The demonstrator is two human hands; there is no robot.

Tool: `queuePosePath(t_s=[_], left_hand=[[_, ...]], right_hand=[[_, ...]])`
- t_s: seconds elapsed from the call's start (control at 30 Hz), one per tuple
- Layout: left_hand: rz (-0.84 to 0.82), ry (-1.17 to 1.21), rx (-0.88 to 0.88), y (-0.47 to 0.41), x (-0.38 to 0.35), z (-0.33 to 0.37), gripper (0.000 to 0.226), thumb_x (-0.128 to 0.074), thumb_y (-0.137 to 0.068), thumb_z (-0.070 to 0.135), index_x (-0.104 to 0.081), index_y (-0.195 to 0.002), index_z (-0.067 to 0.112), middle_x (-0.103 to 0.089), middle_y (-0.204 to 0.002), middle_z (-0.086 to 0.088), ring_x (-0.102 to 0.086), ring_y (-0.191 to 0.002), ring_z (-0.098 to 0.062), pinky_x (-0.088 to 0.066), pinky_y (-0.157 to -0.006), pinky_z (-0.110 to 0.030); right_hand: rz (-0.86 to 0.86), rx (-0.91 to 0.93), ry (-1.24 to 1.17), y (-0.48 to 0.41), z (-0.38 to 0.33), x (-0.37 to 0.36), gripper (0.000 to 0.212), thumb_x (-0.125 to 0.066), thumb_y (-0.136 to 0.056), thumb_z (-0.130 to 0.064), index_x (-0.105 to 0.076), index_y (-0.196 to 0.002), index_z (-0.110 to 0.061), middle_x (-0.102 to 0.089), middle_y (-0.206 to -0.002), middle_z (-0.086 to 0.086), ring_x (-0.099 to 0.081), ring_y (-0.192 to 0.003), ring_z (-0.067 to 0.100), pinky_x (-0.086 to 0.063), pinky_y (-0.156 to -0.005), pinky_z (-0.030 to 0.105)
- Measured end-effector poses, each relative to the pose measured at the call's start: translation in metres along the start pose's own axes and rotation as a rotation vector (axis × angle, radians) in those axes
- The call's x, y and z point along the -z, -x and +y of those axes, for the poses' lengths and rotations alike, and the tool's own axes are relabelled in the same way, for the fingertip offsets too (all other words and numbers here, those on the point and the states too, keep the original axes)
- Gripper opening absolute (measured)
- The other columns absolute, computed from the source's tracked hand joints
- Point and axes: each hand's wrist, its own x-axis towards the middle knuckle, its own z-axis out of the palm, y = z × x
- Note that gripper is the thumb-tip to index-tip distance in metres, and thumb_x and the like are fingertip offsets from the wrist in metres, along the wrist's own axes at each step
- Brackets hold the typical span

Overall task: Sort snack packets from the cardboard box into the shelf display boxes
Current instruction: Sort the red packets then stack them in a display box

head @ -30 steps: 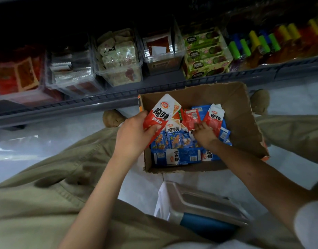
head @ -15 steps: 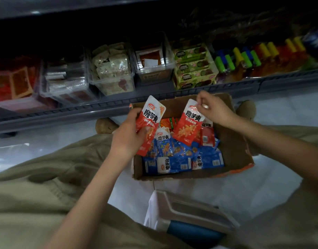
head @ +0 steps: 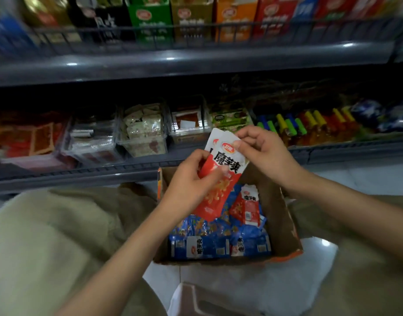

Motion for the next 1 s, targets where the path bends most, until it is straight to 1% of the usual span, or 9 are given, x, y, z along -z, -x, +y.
queuePosePath(t_s=[0.07,0.2,0.3,0.37,0.43,0.53,0.63,0.77,1.0], left_hand=[[0.026,-0.191,-0.077,-0.004,-0.006,0.009,0.021,-0.068,-0.086,0.030,-0.049,-0.096,0.030,-0.065,-0.096,0.008,-0.064,-0.087,-0.008,-0.055,-0.077,-0.036],[0.115,-0.206,-0.204,-0.012,-0.017,0.030,0.026,-0.058,-0.092,0.028,-0.041,-0.111,0.025,-0.060,-0.099,0.013,-0.061,-0.089,-0.002,-0.054,-0.075,-0.035],[0.183,-0.174,-0.278,-0.027,-0.021,0.048,0.037,-0.059,-0.092,0.023,-0.034,-0.119,0.027,-0.058,-0.104,0.017,-0.062,-0.092,-0.002,-0.056,-0.077,-0.039],[0.217,-0.273,-0.372,-0.043,-0.020,0.061,0.052,-0.060,-0.092,0.025,-0.024,-0.129,0.031,-0.054,-0.106,0.020,-0.061,-0.092,-0.001,-0.055,-0.078,-0.035],[0.245,-0.376,-0.436,-0.063,-0.018,0.079,0.066,-0.060,-0.092,0.031,-0.014,-0.139,0.036,-0.056,-0.110,0.018,-0.061,-0.094,-0.006,-0.051,-0.078,-0.032],[0.323,-0.542,-0.513,-0.091,-0.010,0.108,0.060,-0.058,-0.090,0.042,-0.021,-0.136,0.038,-0.062,-0.118,0.010,-0.063,-0.098,-0.017,-0.048,-0.075,-0.033],[0.471,-0.633,-0.661,-0.116,-0.004,0.140,0.051,-0.052,-0.093,0.044,-0.030,-0.137,0.030,-0.063,-0.118,0.004,-0.061,-0.099,-0.018,-0.045,-0.073,-0.030],[0.516,-0.753,-0.743,-0.167,-0.009,0.153,0.056,-0.050,-0.094,0.039,-0.032,-0.141,0.012,-0.049,-0.133,-0.005,-0.045,-0.122,-0.019,-0.038,-0.100,-0.030],[0.642,-1.189,-0.806,-0.234,-0.016,0.128,0.052,-0.042,-0.089,0.038,-0.049,-0.130,0.006,-0.051,-0.132,-0.016,-0.037,-0.127,-0.028,-0.019,-0.112,-0.041]], right_hand=[[0.058,0.049,0.014,0.000,-0.012,0.011,0.015,-0.058,-0.092,-0.009,-0.057,-0.086,-0.023,-0.068,-0.068,-0.015,-0.066,-0.067,0.003,-0.049,-0.056,0.017],[0.262,0.071,-0.029,-0.003,-0.030,0.031,0.021,-0.065,-0.087,-0.020,-0.050,-0.101,-0.026,-0.060,-0.084,-0.011,-0.053,-0.057,0.010,-0.044,-0.046,0.021],[0.093,-0.187,-0.093,-0.009,-0.035,0.041,0.047,-0.055,-0.081,-0.045,-0.039,-0.121,-0.027,-0.060,-0.092,-0.009,-0.060,-0.058,0.004,-0.040,-0.038,0.018],[-0.013,-0.221,-0.130,-0.014,-0.040,0.039,0.023,-0.052,-0.090,-0.036,-0.047,-0.112,-0.028,-0.066,-0.078,-0.008,-0.059,-0.051,0.007,-0.035,-0.033,0.017],[0.056,-0.144,-0.226,-0.028,-0.047,0.046,0.005,-0.050,-0.096,-0.020,-0.052,-0.099,-0.024,-0.063,-0.067,-0.005,-0.051,-0.039,0.007,-0.028,-0.029,0.015],[0.166,-0.001,-0.195,-0.053,-0.070,0.068,0.010,-0.053,-0.095,-0.013,-0.057,-0.092,-0.022,-0.060,-0.055,-0.007,-0.041,-0.034,0.004,-0.028,-0.033,0.013],[0.252,0.135,-0.219,-0.080,-0.094,0.090,0.015,-0.053,-0.094,-0.008,-0.057,-0.090,-0.022,-0.062,-0.056,-0.005,-0.054,-0.044,0.003,-0.041,-0.039,0.014],[0.449,0.310,-0.192,-0.115,-0.117,0.134,0.011,-0.052,-0.096,-0.017,-0.054,-0.092,-0.026,-0.062,-0.072,-0.003,-0.062,-0.065,0.006,-0.053,-0.064,0.019],[0.582,0.390,-0.327,-0.168,-0.116,0.180,0.009,-0.049,-0.098,-0.016,-0.052,-0.093,-0.023,-0.057,-0.076,-0.002,-0.056,-0.060,0.003,-0.047,-0.058,0.016]])
